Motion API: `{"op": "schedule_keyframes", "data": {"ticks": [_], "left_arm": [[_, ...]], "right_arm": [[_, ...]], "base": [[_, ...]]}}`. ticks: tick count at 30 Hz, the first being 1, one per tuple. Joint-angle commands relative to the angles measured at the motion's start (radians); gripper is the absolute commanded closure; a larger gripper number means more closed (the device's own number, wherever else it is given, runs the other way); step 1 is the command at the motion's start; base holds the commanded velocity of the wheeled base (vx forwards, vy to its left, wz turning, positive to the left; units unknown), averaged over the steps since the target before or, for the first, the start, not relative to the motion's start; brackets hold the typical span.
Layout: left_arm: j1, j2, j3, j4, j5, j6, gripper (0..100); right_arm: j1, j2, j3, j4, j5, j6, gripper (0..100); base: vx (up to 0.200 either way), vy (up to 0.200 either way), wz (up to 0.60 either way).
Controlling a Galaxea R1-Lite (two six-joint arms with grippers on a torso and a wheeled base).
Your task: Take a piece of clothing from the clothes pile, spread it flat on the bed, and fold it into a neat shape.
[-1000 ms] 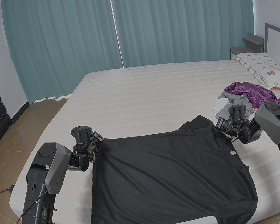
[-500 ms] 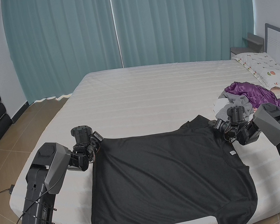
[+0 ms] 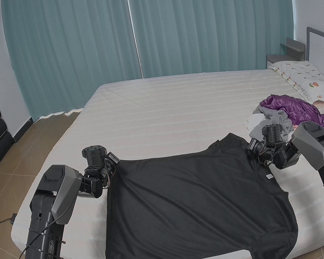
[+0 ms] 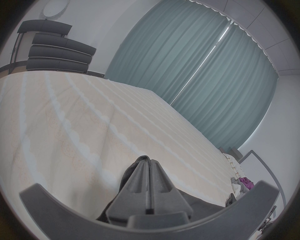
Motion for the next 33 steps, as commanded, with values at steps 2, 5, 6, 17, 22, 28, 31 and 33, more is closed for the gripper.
{"op": "schedule_keyframes", "data": {"ticks": [2, 5, 6, 17, 22, 28, 31, 33], "left_arm": [[0.001, 0.001, -0.005, -0.001, 0.001, 0.000, 100], [0.001, 0.001, -0.008, -0.001, 0.001, 0.000, 100], [0.001, 0.001, -0.008, -0.001, 0.001, 0.000, 100], [0.001, 0.010, -0.060, -0.004, 0.001, 0.000, 100], [-0.001, 0.022, -0.068, -0.001, 0.001, 0.000, 100], [-0.001, 0.045, -0.083, -0.001, 0.001, 0.000, 100], [-0.001, 0.050, -0.091, 0.002, 0.001, 0.000, 100], [-0.001, 0.054, -0.091, 0.004, -0.001, 0.000, 100]], "right_arm": [[-0.012, -0.004, -0.004, -0.005, -0.004, 0.001, 100], [-0.021, -0.009, -0.010, -0.016, -0.012, 0.015, 100], [-0.021, -0.009, -0.010, -0.016, -0.012, 0.015, 100], [-0.032, 0.011, -0.102, -0.042, -0.088, 0.028, 100], [-0.032, 0.011, -0.107, -0.042, -0.096, 0.028, 100], [-0.030, 0.025, -0.105, -0.040, -0.099, 0.027, 100], [-0.027, 0.034, -0.102, -0.040, -0.099, 0.025, 100], [-0.024, 0.040, -0.098, -0.040, -0.102, 0.024, 100]], "base": [[0.000, 0.000, 0.00], [0.000, 0.000, 0.00], [0.000, 0.000, 0.00], [0.000, 0.000, 0.00], [0.000, 0.000, 0.00], [0.000, 0.000, 0.00], [0.000, 0.000, 0.00], [0.000, 0.000, 0.00]]}}
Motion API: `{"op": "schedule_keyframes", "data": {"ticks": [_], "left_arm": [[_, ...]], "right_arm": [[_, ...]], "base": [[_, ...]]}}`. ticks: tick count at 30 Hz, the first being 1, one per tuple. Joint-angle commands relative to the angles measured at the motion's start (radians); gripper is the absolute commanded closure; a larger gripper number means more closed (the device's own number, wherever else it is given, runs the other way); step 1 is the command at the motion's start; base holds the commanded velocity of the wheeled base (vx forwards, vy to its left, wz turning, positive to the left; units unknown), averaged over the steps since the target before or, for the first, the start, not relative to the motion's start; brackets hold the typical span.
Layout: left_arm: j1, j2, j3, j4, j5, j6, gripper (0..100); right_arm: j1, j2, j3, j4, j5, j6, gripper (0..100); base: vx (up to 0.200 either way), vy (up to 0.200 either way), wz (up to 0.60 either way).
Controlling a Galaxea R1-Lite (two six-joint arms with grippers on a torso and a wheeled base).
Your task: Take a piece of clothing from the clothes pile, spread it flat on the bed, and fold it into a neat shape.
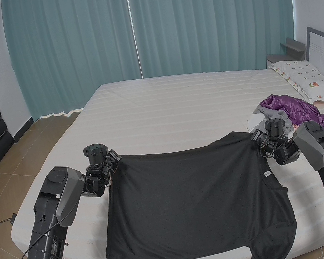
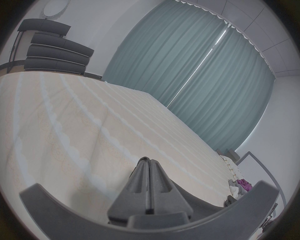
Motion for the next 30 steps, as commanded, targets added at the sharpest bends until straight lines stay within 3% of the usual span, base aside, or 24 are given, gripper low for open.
{"op": "schedule_keyframes", "data": {"ticks": [1, 3, 4, 5, 12, 18, 21, 30], "left_arm": [[0.001, 0.018, -0.004, 0.002, -0.001, 0.000, 100], [0.001, 0.024, -0.004, 0.002, -0.001, 0.000, 100], [0.001, 0.026, -0.004, 0.002, -0.001, 0.000, 100], [-0.001, 0.027, -0.004, 0.002, -0.001, 0.000, 0], [-0.004, 0.021, 0.008, -0.001, -0.001, 0.000, 0], [0.015, -0.096, 0.119, -0.007, 0.007, -0.005, 0], [0.021, -0.194, 0.228, -0.015, -0.001, -0.010, 0], [0.028, -0.617, 0.897, -0.159, -0.079, -0.011, 0]], "right_arm": [[0.006, 0.015, 0.006, 0.000, -0.008, -0.003, 100], [0.010, 0.018, 0.008, 0.000, -0.011, -0.004, 100], [0.011, 0.021, 0.006, 0.000, -0.011, -0.004, 0], [0.011, 0.023, 0.006, 0.000, -0.011, -0.004, 0], [0.000, -0.046, 0.059, -0.020, -0.007, 0.007, 0], [-0.013, -0.250, 0.373, -0.143, 0.062, 0.034, 0], [-0.020, -0.339, 0.522, -0.195, 0.105, 0.048, 0], [0.005, -0.683, 1.137, -0.354, 0.222, 0.040, 0]], "base": [[0.000, 0.000, 0.00], [0.000, 0.000, 0.00], [0.000, 0.000, 0.00], [0.000, 0.000, 0.00], [0.000, 0.000, 0.00], [0.000, 0.000, 0.00], [0.000, 0.000, 0.00], [0.000, 0.000, 0.00]]}}
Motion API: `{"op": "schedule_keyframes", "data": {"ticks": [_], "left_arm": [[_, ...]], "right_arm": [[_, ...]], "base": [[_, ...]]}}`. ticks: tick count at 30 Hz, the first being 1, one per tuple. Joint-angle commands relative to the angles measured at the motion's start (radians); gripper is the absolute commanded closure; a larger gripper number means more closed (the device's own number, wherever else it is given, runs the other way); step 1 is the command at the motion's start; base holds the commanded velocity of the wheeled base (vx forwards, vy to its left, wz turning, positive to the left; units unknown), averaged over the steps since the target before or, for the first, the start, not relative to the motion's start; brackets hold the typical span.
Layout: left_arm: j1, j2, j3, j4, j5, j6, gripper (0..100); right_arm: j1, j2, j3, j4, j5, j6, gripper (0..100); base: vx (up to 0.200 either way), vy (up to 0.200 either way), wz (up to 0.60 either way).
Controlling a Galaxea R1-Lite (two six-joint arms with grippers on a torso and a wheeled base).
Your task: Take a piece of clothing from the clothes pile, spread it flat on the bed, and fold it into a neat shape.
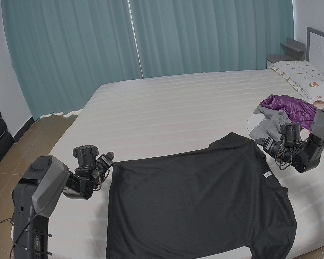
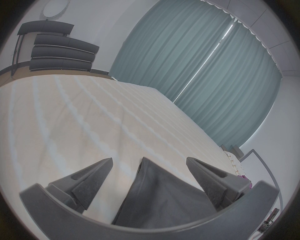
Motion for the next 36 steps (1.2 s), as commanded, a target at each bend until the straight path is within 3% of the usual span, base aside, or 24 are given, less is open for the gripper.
{"op": "schedule_keyframes", "data": {"ticks": [1, 2, 4, 8, 12, 18, 25, 33, 36], "left_arm": [[0.008, -0.404, 0.522, -0.109, -0.056, -0.005, 0], [-0.003, -0.463, 0.672, -0.178, -0.058, -0.011, 0], [-0.018, -0.506, 0.801, -0.255, -0.058, -0.012, 0], [-0.046, -0.576, 1.017, -0.362, -0.056, -0.014, 0], [-0.062, -0.631, 1.164, -0.385, -0.059, -0.035, 0], [-0.098, -0.627, 1.243, -0.390, -0.061, -0.115, 0], [-0.107, -0.627, 1.289, -0.390, -0.134, -0.181, 0], [-0.115, -0.628, 1.329, -0.422, -0.142, -0.186, 0], [-0.118, -0.628, 1.329, -0.436, -0.144, -0.200, 0]], "right_arm": [[0.016, -0.353, 0.480, -0.155, 0.104, 0.004, 0], [0.032, -0.389, 0.599, -0.227, 0.096, -0.004, 0], [0.053, -0.410, 0.708, -0.301, 0.093, -0.018, 0], [0.082, -0.419, 0.902, -0.436, 0.093, -0.024, 0], [0.084, -0.393, 1.038, -0.563, 0.104, -0.013, 0], [0.087, -0.352, 1.110, -0.647, 0.108, -0.004, 0], [0.089, -0.326, 1.110, -0.647, 0.113, 0.031, 0], [0.092, -0.326, 1.110, -0.638, 0.113, 0.031, 0], [0.096, -0.327, 1.110, -0.637, 0.112, 0.031, 0]], "base": [[0.000, 0.000, 0.00], [0.000, 0.000, 0.00], [0.000, 0.000, 0.00], [0.000, 0.000, 0.00], [0.000, 0.000, 0.00], [0.000, 0.000, 0.00], [-0.200, 0.000, 0.00], [-0.200, 0.000, 0.00], [0.000, 0.000, 0.00]]}}
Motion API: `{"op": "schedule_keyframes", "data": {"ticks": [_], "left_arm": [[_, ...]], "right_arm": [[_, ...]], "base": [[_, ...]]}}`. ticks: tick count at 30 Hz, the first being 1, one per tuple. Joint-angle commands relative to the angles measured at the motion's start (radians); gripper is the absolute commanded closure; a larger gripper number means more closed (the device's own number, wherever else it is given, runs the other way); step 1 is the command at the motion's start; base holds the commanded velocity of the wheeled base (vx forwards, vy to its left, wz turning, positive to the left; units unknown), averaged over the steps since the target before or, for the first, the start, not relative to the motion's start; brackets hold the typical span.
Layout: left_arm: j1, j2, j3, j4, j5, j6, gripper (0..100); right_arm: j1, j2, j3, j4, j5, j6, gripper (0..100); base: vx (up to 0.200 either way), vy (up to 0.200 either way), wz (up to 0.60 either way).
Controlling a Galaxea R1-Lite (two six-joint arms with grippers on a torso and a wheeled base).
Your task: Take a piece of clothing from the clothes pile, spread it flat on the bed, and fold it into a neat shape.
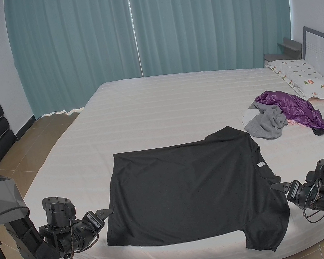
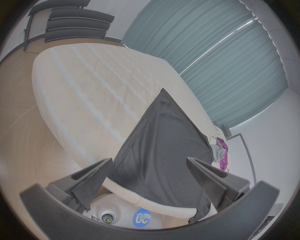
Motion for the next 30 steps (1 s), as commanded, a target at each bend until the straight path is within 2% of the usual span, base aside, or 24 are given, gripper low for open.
{"op": "schedule_keyframes", "data": {"ticks": [1, 6, 18, 25, 30], "left_arm": [[-0.006, -0.004, 0.007, -0.003, -0.001, -0.015, 0], [-0.020, -0.006, 0.004, -0.008, -0.014, -0.038, 0], [-0.049, -0.003, 0.004, -0.008, -0.014, -0.051, 0], [-0.045, -0.001, -0.004, -0.008, -0.015, -0.069, 0], [0.008, 0.006, -0.002, -0.008, -0.024, -0.063, 0]], "right_arm": [[0.006, 0.001, 0.019, -0.002, 0.000, 0.000, 0], [0.014, 0.003, 0.019, -0.004, 0.000, -0.001, 0], [0.026, 0.006, 0.019, -0.004, -0.002, 0.000, 0], [0.026, 0.006, 0.019, -0.004, -0.002, 0.002, 0], [0.026, 0.007, 0.019, -0.004, 0.000, 0.002, 0]], "base": [[0.000, 0.000, 0.00], [0.000, 0.000, 0.00], [0.000, -0.200, 0.00], [0.000, 0.000, 0.00], [0.000, 0.000, 0.00]]}}
